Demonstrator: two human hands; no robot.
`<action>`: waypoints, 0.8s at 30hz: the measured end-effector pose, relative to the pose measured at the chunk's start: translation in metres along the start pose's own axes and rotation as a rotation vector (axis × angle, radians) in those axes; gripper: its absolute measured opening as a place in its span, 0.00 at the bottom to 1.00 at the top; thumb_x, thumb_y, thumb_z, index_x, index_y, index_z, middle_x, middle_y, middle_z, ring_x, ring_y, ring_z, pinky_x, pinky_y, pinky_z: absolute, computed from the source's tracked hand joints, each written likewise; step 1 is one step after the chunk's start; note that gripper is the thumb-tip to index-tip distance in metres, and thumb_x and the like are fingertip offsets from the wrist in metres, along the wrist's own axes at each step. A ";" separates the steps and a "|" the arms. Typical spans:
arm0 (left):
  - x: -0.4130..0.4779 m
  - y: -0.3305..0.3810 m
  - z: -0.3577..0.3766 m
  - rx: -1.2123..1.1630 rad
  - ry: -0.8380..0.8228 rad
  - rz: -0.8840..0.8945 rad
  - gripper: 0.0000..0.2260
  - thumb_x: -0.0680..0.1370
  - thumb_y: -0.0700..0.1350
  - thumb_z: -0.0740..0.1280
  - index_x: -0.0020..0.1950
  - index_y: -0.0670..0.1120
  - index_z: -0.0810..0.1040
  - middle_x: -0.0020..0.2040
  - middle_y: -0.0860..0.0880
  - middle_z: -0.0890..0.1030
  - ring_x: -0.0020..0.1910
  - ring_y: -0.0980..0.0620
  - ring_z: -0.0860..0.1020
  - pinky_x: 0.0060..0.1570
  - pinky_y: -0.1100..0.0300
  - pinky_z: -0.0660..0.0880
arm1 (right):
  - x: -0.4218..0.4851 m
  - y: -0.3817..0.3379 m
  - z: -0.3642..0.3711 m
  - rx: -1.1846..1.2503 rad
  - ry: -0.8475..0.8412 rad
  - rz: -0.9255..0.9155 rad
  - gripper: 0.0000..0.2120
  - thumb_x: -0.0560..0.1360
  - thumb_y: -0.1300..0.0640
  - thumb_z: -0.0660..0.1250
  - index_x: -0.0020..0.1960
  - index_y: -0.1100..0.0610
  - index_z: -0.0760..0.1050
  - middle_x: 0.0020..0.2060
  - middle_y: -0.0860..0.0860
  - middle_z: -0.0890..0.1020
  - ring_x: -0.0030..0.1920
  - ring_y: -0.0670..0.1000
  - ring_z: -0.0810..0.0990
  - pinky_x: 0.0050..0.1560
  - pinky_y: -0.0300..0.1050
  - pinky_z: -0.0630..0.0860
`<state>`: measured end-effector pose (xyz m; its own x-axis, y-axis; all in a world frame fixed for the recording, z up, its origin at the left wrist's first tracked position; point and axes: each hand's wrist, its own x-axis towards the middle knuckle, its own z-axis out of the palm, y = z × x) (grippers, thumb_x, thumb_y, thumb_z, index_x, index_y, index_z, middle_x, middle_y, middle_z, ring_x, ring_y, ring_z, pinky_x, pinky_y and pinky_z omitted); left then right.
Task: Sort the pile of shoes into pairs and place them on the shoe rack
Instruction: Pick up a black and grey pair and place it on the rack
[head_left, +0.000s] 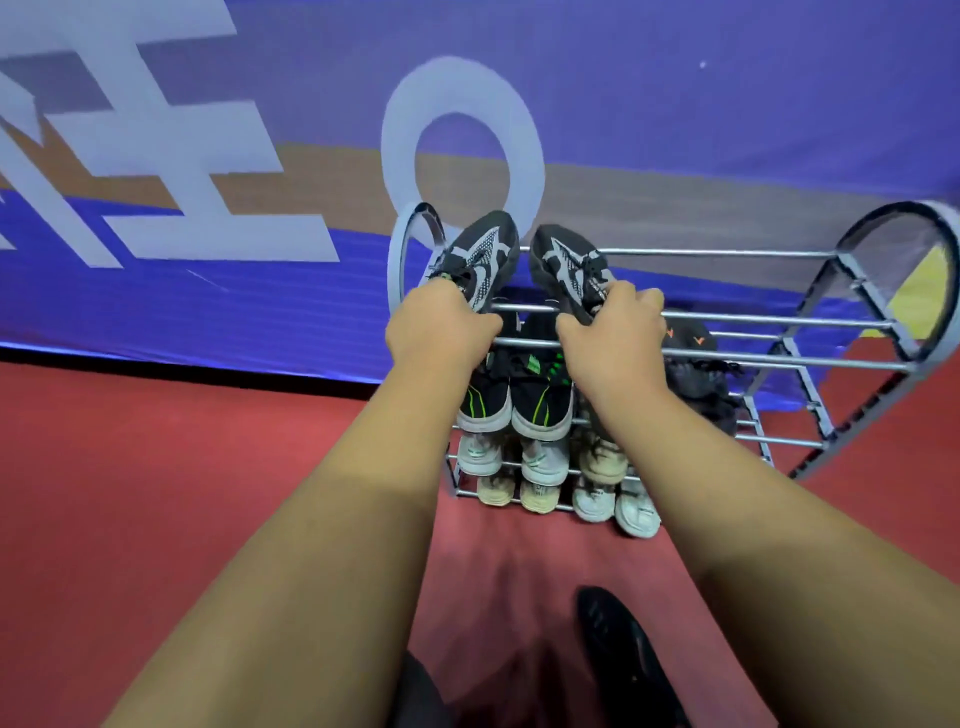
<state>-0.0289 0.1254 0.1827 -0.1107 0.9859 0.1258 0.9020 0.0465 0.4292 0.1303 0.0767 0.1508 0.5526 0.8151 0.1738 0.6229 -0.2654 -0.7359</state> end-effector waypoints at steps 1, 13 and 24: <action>0.004 0.000 0.003 -0.005 0.001 -0.002 0.11 0.69 0.52 0.71 0.42 0.48 0.74 0.37 0.50 0.77 0.34 0.47 0.75 0.31 0.59 0.68 | 0.003 0.001 0.006 0.002 0.000 -0.009 0.18 0.76 0.49 0.70 0.60 0.58 0.74 0.60 0.58 0.69 0.61 0.64 0.72 0.56 0.53 0.71; 0.023 -0.008 0.027 -0.085 0.056 -0.030 0.22 0.72 0.61 0.72 0.54 0.46 0.74 0.48 0.49 0.79 0.46 0.43 0.78 0.39 0.53 0.71 | 0.013 -0.005 0.029 -0.035 -0.100 -0.035 0.27 0.73 0.45 0.69 0.67 0.58 0.70 0.64 0.56 0.67 0.66 0.61 0.66 0.63 0.55 0.70; 0.017 -0.036 0.026 -0.353 -0.037 0.080 0.44 0.62 0.56 0.83 0.73 0.47 0.69 0.66 0.49 0.79 0.64 0.46 0.79 0.61 0.45 0.78 | -0.004 -0.011 0.026 0.077 -0.138 -0.158 0.31 0.71 0.46 0.74 0.69 0.56 0.71 0.63 0.54 0.75 0.64 0.56 0.75 0.59 0.48 0.72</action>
<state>-0.0519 0.1446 0.1460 -0.0250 0.9895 0.1420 0.7067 -0.0829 0.7026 0.1068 0.0896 0.1413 0.3672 0.9075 0.2038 0.6485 -0.0927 -0.7556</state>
